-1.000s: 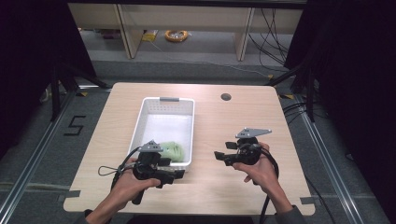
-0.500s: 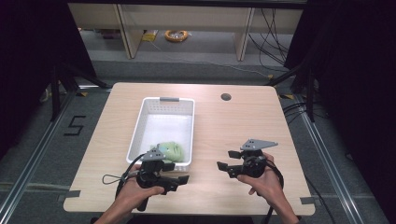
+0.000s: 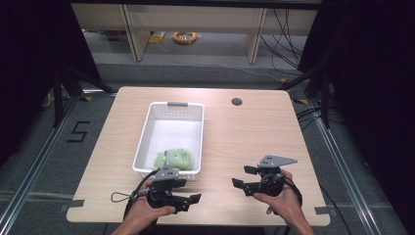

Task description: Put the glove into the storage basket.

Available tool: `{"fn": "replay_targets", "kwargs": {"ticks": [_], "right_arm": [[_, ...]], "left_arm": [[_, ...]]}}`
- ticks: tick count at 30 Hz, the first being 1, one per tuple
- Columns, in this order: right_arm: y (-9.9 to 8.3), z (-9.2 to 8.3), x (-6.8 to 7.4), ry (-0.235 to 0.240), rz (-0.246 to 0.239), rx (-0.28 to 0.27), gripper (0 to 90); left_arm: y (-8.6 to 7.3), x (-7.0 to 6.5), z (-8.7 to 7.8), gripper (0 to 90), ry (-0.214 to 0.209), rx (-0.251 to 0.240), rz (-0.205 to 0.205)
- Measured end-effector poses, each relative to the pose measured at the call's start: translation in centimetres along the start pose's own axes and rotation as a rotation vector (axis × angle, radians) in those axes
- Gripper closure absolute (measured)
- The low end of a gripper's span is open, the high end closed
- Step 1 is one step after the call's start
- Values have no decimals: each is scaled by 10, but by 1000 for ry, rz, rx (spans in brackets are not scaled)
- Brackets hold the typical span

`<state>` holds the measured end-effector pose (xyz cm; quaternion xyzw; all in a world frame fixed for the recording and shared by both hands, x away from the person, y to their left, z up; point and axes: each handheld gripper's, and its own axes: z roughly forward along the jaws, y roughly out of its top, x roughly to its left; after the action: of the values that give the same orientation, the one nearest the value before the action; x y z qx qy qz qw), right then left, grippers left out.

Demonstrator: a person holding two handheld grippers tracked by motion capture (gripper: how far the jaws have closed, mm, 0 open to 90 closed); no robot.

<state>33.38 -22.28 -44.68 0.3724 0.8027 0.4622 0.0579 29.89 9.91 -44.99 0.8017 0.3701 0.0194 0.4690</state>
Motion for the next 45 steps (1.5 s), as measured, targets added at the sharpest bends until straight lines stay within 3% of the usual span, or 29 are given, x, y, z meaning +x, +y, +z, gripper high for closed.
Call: {"fn": "replay_targets", "kwargs": {"ticks": [1,4,7,9,10,20,22,23,29,30,31,33,40,41,42,43,45], "right_arm": [[-4,-1,2,-2,36,1,289],[-7,-2,-2,-7,8,-3,282],[-14,-3,-1,-5,40,4,279],[-16,-4,-3,-5,29,3,277],[-18,-5,0,-4,53,3,277],[-31,-9,3,5,29,-9,246],[-34,-11,7,7,61,4,238],[-37,-10,5,7,5,-5,229],[-46,-11,10,11,23,1,214],[-48,-11,8,8,0,5,210],[-52,-12,11,6,16,20,206],[-56,-12,8,-6,-9,26,196],[-67,-12,11,-14,7,48,168],[-68,-13,10,-18,-19,43,168],[-70,-13,13,-13,13,48,168],[-72,-14,11,-16,-14,45,167],[-74,-15,11,-20,-19,49,167]], "left_arm": [[-3,-2,1,242,7,1,2],[-7,-2,2,242,9,3,6],[-13,-1,4,240,10,20,13],[-16,-2,4,239,18,15,10],[-17,-2,4,239,20,14,10],[-31,-2,8,223,12,14,20],[-34,-1,9,217,20,24,22],[-36,-1,9,207,12,25,22],[-44,0,10,188,4,41,40],[-46,-2,11,185,13,36,22],[-47,-2,11,182,11,34,26],[-51,-3,12,179,18,52,56],[-59,-7,14,163,27,90,116],[-61,-7,15,163,36,94,113],[-62,-7,15,162,42,109,129],[-63,-9,14,159,34,85,138],[-63,-9,13,159,33,99,155]]}}
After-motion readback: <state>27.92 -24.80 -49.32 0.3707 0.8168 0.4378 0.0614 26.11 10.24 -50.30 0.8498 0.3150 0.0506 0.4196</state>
